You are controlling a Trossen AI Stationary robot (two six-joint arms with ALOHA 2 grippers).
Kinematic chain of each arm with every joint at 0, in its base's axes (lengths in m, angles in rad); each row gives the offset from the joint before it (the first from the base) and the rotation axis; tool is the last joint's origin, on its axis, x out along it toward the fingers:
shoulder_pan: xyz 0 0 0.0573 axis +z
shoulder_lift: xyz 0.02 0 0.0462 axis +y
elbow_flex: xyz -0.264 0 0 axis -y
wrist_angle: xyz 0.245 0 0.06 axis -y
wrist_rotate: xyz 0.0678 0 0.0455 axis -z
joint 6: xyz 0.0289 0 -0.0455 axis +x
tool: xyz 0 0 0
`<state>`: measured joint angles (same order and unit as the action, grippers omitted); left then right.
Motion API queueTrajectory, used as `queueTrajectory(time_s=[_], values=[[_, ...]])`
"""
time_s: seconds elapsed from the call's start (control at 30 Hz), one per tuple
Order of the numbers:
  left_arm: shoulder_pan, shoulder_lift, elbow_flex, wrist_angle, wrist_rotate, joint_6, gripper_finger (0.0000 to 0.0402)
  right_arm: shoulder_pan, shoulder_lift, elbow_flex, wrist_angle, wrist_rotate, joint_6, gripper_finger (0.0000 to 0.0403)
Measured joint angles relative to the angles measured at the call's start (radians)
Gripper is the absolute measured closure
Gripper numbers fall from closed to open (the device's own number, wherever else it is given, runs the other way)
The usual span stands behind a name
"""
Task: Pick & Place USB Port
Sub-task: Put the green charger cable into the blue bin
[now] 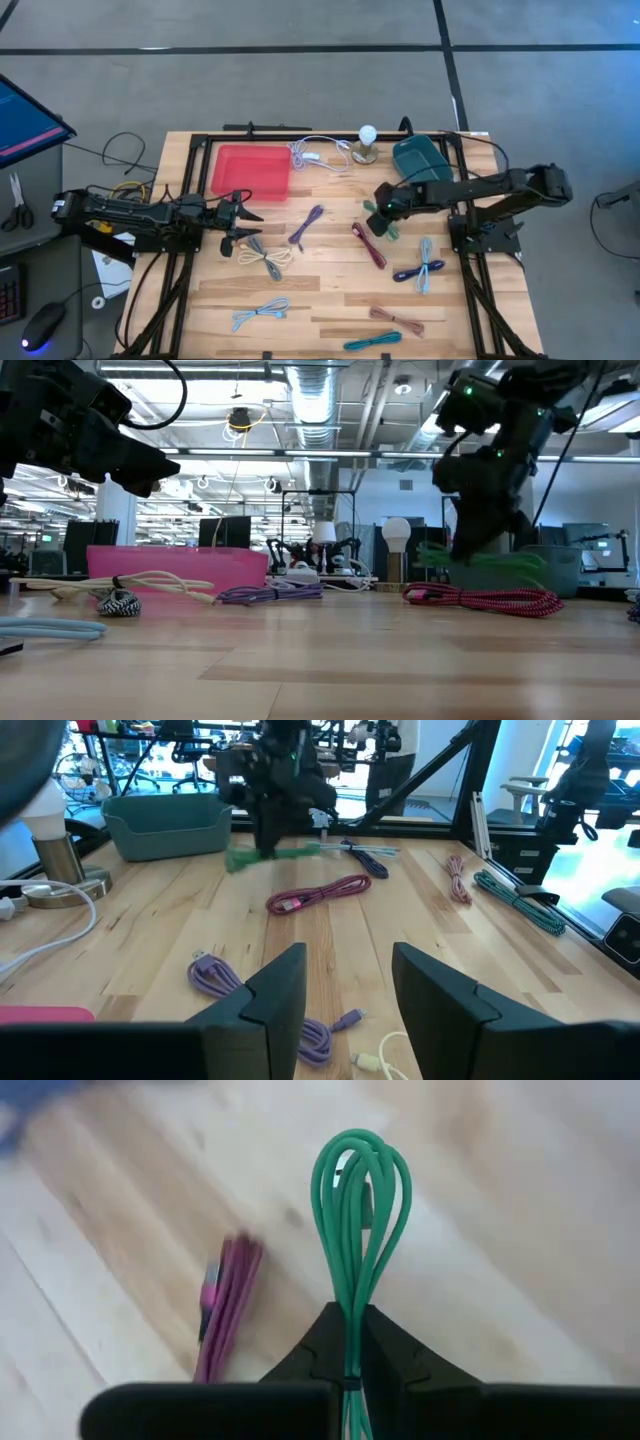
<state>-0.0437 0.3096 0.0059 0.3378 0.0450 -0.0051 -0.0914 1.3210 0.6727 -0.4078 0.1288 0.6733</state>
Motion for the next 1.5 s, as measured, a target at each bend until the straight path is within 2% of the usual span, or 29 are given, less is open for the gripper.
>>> queueTrajectory(time_s=[0.3, 0.63, 0.83, 1.0, 1.5], values=[[0.000, 0.000, 0.000, 0.000, 0.000, 0.000, 0.0253, -0.103, -0.211, 0.001, -0.109, 0.078, -0.081, 0.0400], [0.000, 0.000, 0.000, 0.000, 0.000, 0.000, 0.0253, -0.283, -0.399, 0.009, -0.243, 0.116, -0.182, 0.0402], [0.000, 0.000, 0.000, 0.000, 0.000, 0.000, 0.0253, -0.397, -0.417, 0.089, -0.338, 0.173, -0.273, 0.0402], [0.000, 0.000, 0.000, 0.000, 0.000, 0.000, 0.0253, -0.486, -0.418, 0.140, -0.350, 0.180, -0.346, 0.0403], [0.000, 0.000, 0.000, 0.000, 0.000, 0.000, 0.0253, -0.682, -0.416, 0.100, -0.369, 0.189, -0.364, 0.0403]])
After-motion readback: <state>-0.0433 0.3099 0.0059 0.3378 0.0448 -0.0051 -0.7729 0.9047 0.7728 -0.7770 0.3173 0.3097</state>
